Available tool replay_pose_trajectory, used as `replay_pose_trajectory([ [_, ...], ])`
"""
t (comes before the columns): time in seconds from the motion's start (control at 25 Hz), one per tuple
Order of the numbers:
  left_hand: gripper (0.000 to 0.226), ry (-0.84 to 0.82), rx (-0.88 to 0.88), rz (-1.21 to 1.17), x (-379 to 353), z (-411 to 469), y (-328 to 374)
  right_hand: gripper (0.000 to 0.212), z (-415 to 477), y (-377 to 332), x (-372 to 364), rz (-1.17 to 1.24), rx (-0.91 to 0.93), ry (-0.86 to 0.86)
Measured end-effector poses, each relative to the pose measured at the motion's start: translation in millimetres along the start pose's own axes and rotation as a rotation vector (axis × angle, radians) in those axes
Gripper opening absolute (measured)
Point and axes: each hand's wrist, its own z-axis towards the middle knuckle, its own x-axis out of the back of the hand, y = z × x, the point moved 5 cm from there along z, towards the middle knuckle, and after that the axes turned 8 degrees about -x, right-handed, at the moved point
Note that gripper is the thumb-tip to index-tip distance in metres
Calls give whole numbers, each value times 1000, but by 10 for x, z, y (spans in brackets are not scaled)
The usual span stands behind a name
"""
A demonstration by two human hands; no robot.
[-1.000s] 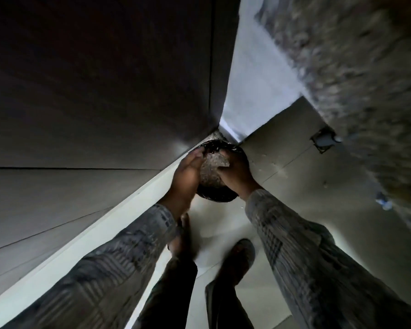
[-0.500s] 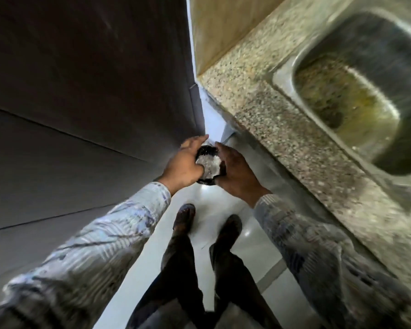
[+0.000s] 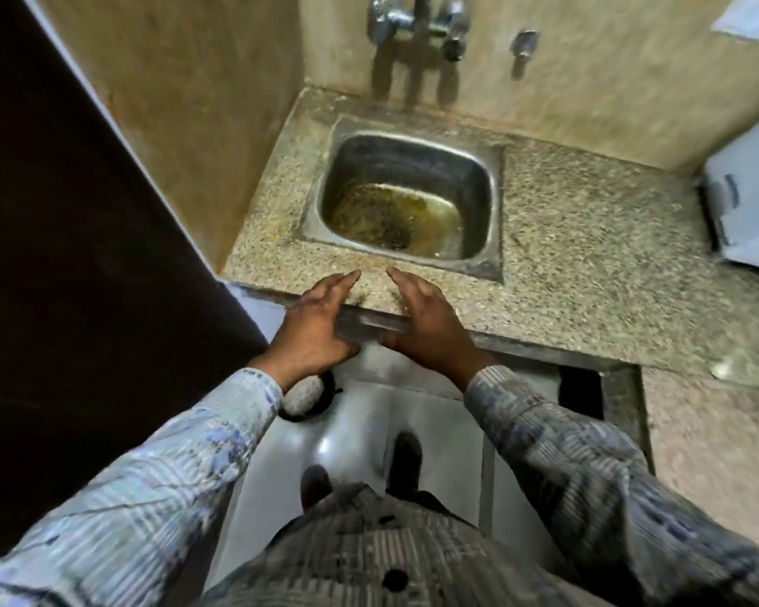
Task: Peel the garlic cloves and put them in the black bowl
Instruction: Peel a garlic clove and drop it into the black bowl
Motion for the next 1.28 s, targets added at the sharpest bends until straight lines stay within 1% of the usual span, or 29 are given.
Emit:
replay_pose_trajectory([
  [0.16, 117, -94, -178, 57, -261, 357, 677, 109, -544, 496, 490, 54, -220, 179],
  [0.28, 117, -178, -338, 67, -563, 645, 1277, 107, -982, 928, 889, 114, -343, 320],
  [0.4, 117, -254, -465, 54, -951, 874, 1918, 106, -1422, 1396, 1226, 153, -450, 417],
  [0.6, 115, -380, -598, 46, -1707, 1173, 2899, 102, -2066, 2195, 1688, 204, -581, 544],
  [0.76, 111, -432, -676, 41, -2392, 1384, 3645, 99, -2624, 2943, 2017, 266, -679, 619],
  [0.92, 104, -488, -716, 21, -3026, 1565, 4265, 97, -3064, 3622, 2248, 308, -786, 697],
  [1.0, 106, -541, -714, 14, -3330, 1661, 4516, 94, -3228, 3938, 2357, 343, -846, 717],
  [1.08, 107, -598, -692, 7, -3591, 1786, 4661, 86, -3331, 4237, 2449, 322, -917, 733],
  [1.2, 106, -636, -651, 2, -3907, 2012, 4787, 69, -3363, 4655, 2530, 334, -1023, 746],
  [1.28, 101, -660, -550, -49, -4117, 2243, 4794, 59, -3272, 4962, 2566, 304, -1067, 693],
])
